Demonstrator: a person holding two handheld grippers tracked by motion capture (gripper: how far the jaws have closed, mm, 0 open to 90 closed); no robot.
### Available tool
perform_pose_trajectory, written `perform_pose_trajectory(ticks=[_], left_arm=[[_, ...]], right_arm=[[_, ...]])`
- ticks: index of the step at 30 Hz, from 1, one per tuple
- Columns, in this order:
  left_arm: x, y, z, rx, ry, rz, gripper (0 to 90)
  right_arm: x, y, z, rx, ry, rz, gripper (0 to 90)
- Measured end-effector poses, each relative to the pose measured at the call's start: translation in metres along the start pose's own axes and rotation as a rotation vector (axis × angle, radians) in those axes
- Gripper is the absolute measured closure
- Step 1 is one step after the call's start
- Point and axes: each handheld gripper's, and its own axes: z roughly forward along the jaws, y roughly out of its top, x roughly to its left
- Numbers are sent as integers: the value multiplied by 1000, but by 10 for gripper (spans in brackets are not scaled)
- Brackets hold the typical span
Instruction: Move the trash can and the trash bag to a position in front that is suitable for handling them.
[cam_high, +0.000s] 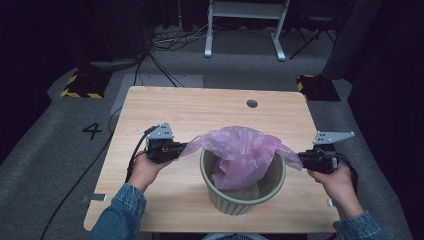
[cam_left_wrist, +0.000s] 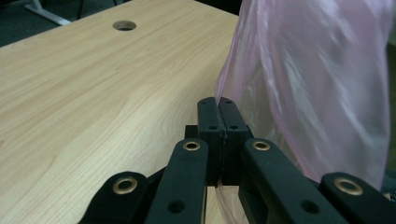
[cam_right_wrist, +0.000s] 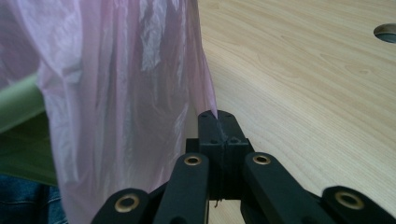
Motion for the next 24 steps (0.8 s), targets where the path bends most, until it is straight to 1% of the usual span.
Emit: perform_pose_trajectory(ticks=[2, 4, 5, 6, 7, 8, 9, 10, 11, 12, 14, 16, 18, 20, 22, 24], left_arm=[[0, -4, 3, 1, -5, -11, 899], [1, -8, 5, 5, -1, -17, 899], [1, -10, 6, 8, -6, -27, 899], [1, -12, 6, 1, -2, -27, 898], [1, -13, 4, -14, 12, -33, 897], [2, -13, 2, -29, 35, -42, 831], [3, -13, -1, -47, 28, -47, 738], [3, -12, -5, -65, 17, -52, 679], [3, -11, -9, -81, 17, -51, 607], [3, -9, -14, -96, 20, -47, 550], [1, -5, -23, -133, 23, -32, 506], [0, -2, -32, -158, 37, -28, 473], [-1, 0, -40, -178, 48, -19, 464], [-1, 2, -49, -202, 56, -19, 456], [-2, 4, -57, -233, 52, -16, 455], [-4, 8, -62, -256, 39, -5, 450]], right_arm=[[0, -4, 3, 6, 1, 5, 900], [-1, -9, 9, 20, 7, 12, 900], [-2, -11, 11, 26, 10, 18, 900], [-3, -14, 13, 28, 17, 21, 900], [-3, -15, 14, 26, 21, 19, 900], [-2, -15, 13, 17, 22, 9, 900], [-1, -15, 11, 9, 12, 0, 896], [-1, -14, 8, -8, -2, -6, 812], [0, -13, 5, -33, -21, -6, 732], [0, -12, 0, -56, -34, -5, 685], [-1, -9, -9, -97, -63, -14, 604], [-2, -6, -18, -125, -92, -24, 573], [-2, -4, -26, -140, -119, -31, 530], [-3, -2, -34, -156, -147, -37, 512], [-2, 1, -42, -181, -160, -44, 503], [-1, 5, -50, -207, -164, -52, 491]])
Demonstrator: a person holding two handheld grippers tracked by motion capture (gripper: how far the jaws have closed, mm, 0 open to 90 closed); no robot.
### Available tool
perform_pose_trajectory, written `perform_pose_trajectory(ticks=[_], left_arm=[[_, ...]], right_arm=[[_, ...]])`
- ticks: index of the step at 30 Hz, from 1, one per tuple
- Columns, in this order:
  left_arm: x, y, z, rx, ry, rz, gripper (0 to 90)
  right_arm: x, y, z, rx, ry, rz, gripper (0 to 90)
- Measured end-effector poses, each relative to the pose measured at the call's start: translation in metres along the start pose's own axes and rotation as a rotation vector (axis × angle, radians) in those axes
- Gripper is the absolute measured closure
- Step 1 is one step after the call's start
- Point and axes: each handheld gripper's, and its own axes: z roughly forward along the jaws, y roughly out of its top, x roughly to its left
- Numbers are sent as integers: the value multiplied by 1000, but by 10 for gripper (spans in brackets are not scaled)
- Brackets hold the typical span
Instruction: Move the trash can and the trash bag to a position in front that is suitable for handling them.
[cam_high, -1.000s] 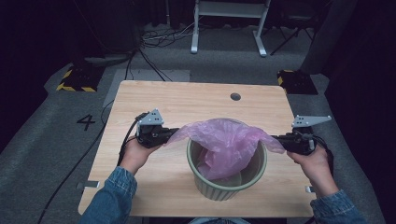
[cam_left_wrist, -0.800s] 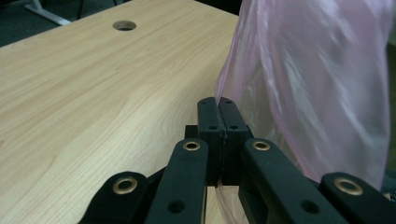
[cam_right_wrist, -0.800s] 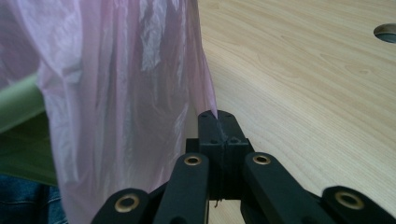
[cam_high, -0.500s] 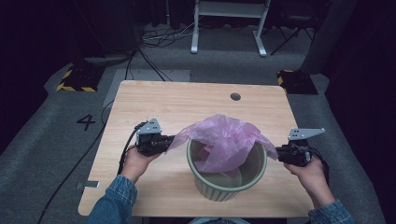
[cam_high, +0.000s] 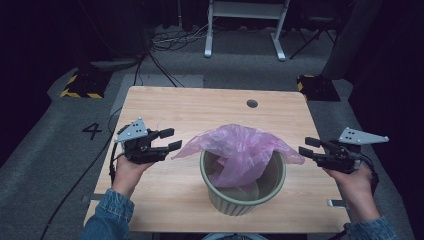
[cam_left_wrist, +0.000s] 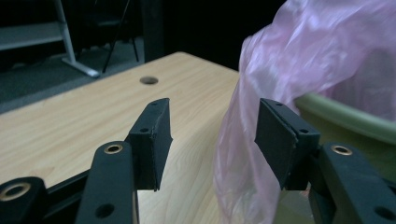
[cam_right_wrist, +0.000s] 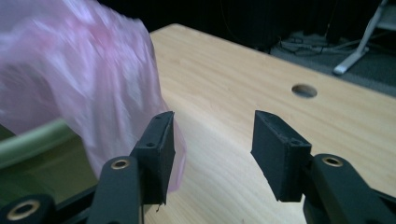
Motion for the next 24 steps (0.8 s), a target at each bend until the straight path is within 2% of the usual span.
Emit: perform_pose_trajectory(ticks=[2, 6, 10, 12, 13, 14, 16, 18, 20, 24], left_arm=[[-4, 5, 0, -12, -26, 13, 442], [-12, 14, 14, 12, -60, 39, 413], [-15, 19, 32, 58, -82, 54, 417], [-16, 21, 41, 82, -98, 57, 446], [-17, 21, 43, 94, -105, 67, 494], [-20, 22, 45, 104, -98, 77, 586], [-24, 24, 47, 116, -93, 100, 725], [-30, 25, 45, 103, -83, 126, 850], [-34, 26, 40, 83, -77, 147, 891], [-42, 26, 25, 42, -81, 165, 896]], right_arm=[[2, 7, -5, -26, 16, -8, 477], [16, 20, -6, -59, 84, -39, 449], [28, 29, 5, -36, 137, -70, 447], [31, 30, 12, -17, 154, -73, 458], [32, 30, 15, -9, 163, -74, 478], [32, 31, 18, 3, 175, -72, 513], [33, 30, 21, 30, 197, -77, 673], [35, 30, 22, 56, 206, -96, 814], [38, 30, 19, 60, 201, -113, 900], [44, 28, 6, 44, 200, -134, 900]])
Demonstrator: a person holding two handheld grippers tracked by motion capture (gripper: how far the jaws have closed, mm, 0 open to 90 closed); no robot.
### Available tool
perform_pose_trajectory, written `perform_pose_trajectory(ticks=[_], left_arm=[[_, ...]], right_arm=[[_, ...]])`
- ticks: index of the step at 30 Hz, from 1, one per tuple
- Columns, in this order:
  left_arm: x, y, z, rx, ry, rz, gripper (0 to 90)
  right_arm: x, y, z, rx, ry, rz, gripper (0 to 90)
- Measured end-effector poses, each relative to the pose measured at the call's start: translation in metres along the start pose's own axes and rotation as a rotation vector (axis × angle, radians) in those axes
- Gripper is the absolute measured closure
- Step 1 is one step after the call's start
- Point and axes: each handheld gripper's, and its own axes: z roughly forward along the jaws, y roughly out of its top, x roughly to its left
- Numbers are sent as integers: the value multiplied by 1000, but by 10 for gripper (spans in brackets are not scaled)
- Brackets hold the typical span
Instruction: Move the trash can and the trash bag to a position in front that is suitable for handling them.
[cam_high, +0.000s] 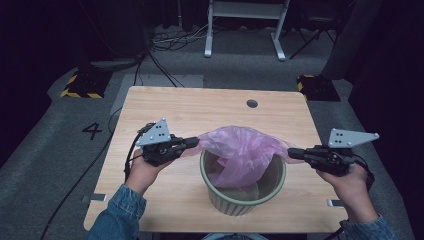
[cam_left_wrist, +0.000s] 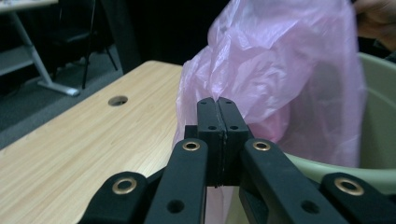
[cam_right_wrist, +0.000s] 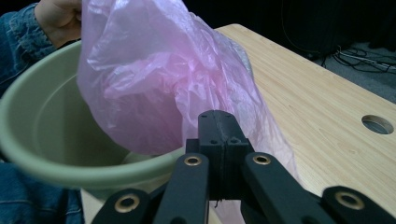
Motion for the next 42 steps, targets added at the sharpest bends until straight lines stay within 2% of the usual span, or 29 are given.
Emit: perform_pose_trajectory(ticks=[4, 9, 17, 21, 24, 26, 30, 37, 42], left_arm=[[-10, -2, -12, -29, -38, 15, 896], [-28, -7, -24, -41, -115, 66, 896], [-52, -25, -30, -8, -229, 121, 896], [-58, -36, -25, 23, -278, 136, 896], [-59, -44, -22, 30, -313, 131, 896], [-60, -48, -19, 39, -329, 122, 896], [-60, -55, -9, 85, -335, 114, 897], [-53, -74, 6, 171, -359, 84, 899], [-51, -81, 11, 192, -364, 72, 899]], right_arm=[[11, -4, -12, -6, 6, -13, 900], [28, -9, -23, -9, 35, -31, 900], [53, -27, -32, 3, 104, -42, 900], [62, -38, -29, 35, 140, -43, 900], [65, -46, -25, 60, 158, -31, 900], [64, -51, -22, 72, 172, -16, 900], [62, -59, -12, 102, 177, 1, 900], [68, -59, -3, 104, 198, -23, 900], [68, -63, 6, 134, 218, -22, 900]])
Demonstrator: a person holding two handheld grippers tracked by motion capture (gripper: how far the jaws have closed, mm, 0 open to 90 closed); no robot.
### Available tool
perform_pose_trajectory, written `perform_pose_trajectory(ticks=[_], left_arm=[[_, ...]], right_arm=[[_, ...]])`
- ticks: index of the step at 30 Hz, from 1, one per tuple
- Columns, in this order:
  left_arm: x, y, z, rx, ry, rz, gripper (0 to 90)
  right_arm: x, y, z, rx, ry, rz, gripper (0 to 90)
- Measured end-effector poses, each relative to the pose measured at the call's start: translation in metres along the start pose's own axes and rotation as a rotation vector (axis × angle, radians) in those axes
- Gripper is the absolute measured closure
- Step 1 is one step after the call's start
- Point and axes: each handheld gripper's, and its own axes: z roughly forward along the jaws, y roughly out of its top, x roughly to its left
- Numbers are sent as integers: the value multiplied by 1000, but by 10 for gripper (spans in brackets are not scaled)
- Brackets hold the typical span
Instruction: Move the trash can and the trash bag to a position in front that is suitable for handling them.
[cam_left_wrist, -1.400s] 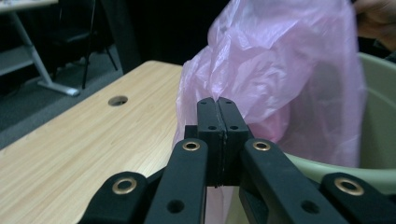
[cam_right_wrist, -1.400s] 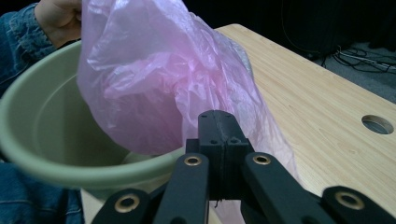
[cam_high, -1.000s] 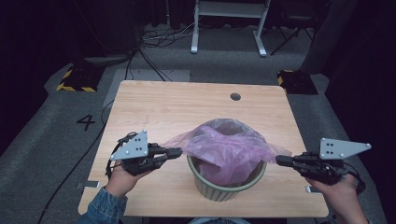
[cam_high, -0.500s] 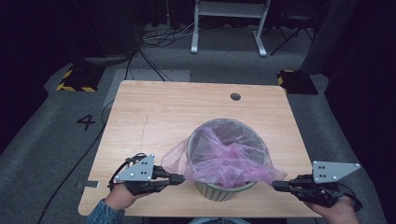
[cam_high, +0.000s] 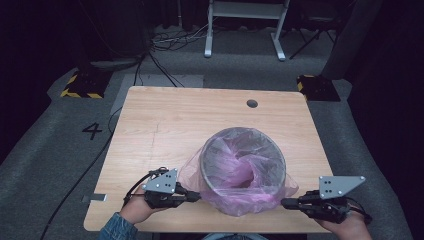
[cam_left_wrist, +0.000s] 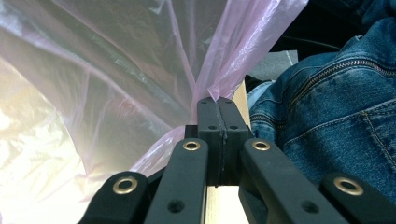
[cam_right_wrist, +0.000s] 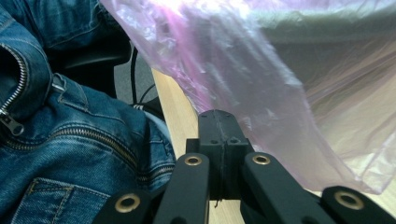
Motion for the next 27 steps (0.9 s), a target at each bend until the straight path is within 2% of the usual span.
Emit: perform_pose_trajectory(ticks=[3, 5, 6, 9, 12, 14, 17, 19, 23, 27], left_arm=[[1, -2, 2, 33, 21, 5, 899], [2, -6, 5, 91, 51, 7, 899], [4, -9, 6, 104, 54, 1, 899], [7, -17, 4, 92, 70, -36, 898], [9, -20, -4, 35, 96, -70, 881], [8, -19, -10, -2, 109, -84, 761], [3, -16, -21, -67, 139, -79, 571], [-1, -13, -30, -105, 163, -71, 508], [-7, -7, -46, -165, 213, -65, 448], [-7, 0, -45, -171, 230, -92, 405]], right_arm=[[-3, -5, 5, 20, 2, 10, 900], [-5, -9, 9, 58, -25, 13, 900], [-6, -12, 11, 76, -41, 16, 900], [-13, -22, 13, 87, -55, 48, 900], [-18, -30, 12, 78, -63, 76, 900], [-18, -32, 9, 57, -62, 77, 878], [-14, -31, 2, 17, -69, 66, 670], [-12, -30, -4, -15, -85, 70, 562], [-8, -26, -22, -94, -127, 84, 448], [-5, -20, -30, -166, -210, 86, 265]])
